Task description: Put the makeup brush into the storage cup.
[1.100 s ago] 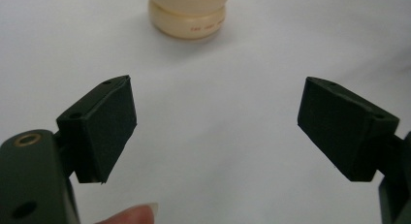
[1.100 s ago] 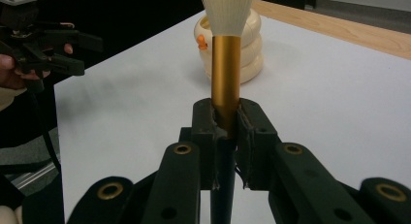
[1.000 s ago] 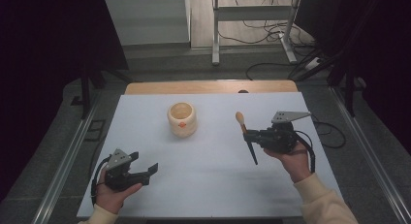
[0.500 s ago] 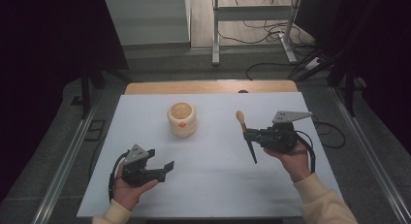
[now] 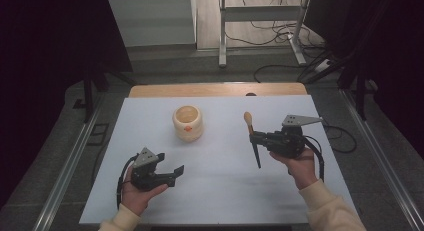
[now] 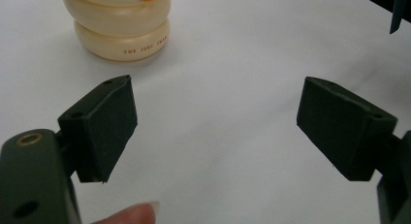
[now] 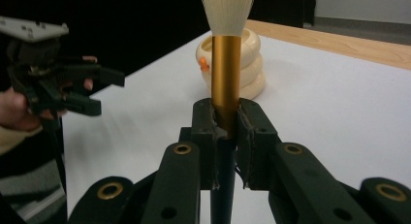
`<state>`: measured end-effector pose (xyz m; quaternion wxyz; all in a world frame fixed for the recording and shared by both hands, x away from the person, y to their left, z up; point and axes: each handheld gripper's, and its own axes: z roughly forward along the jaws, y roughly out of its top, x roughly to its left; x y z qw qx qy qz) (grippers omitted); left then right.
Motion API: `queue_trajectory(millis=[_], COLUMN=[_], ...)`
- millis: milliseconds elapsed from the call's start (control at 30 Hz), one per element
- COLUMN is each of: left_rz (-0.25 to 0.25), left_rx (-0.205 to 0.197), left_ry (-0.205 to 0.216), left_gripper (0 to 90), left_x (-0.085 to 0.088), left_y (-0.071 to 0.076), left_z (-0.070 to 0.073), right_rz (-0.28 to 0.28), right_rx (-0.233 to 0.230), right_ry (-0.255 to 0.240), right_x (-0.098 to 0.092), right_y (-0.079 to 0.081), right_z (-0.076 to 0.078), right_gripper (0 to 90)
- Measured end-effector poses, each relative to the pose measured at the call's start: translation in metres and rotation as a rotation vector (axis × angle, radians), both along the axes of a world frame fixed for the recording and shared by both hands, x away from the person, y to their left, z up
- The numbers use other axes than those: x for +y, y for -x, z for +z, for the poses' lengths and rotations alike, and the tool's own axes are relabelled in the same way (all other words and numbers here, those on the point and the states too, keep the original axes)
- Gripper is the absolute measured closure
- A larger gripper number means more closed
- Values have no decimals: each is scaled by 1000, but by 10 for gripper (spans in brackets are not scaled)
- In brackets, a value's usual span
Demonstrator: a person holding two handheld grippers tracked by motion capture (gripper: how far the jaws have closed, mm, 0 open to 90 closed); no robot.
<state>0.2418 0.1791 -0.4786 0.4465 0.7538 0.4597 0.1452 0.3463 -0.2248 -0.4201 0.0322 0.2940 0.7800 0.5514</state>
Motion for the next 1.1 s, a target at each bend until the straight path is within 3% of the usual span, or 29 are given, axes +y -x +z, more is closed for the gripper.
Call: queue_trajectory(millis=[33, 133, 633, 733, 1100], left_rz=[-1, -3, -9, -8, -57], left_rx=[0, 0, 3, 12, 38], left_ry=[0, 0, 1, 24, 32], left_gripper=[155, 155, 156, 157, 156], left_x=[0, -1, -3, -5, -25], left_y=[0, 0, 0, -2, -16], left_z=[0, 0, 0, 0, 1], right_rz=[-11, -18, -14, -16, -41], right_rx=[19, 33, 60, 64, 79], right_ry=[-25, -37, -39, -42, -56], right_x=[1, 2, 14, 15, 11], right_y=[-1, -2, -1, -1, -2], right_z=[-2, -5, -13, -13, -18], right_gripper=[792, 792, 790, 789, 789])
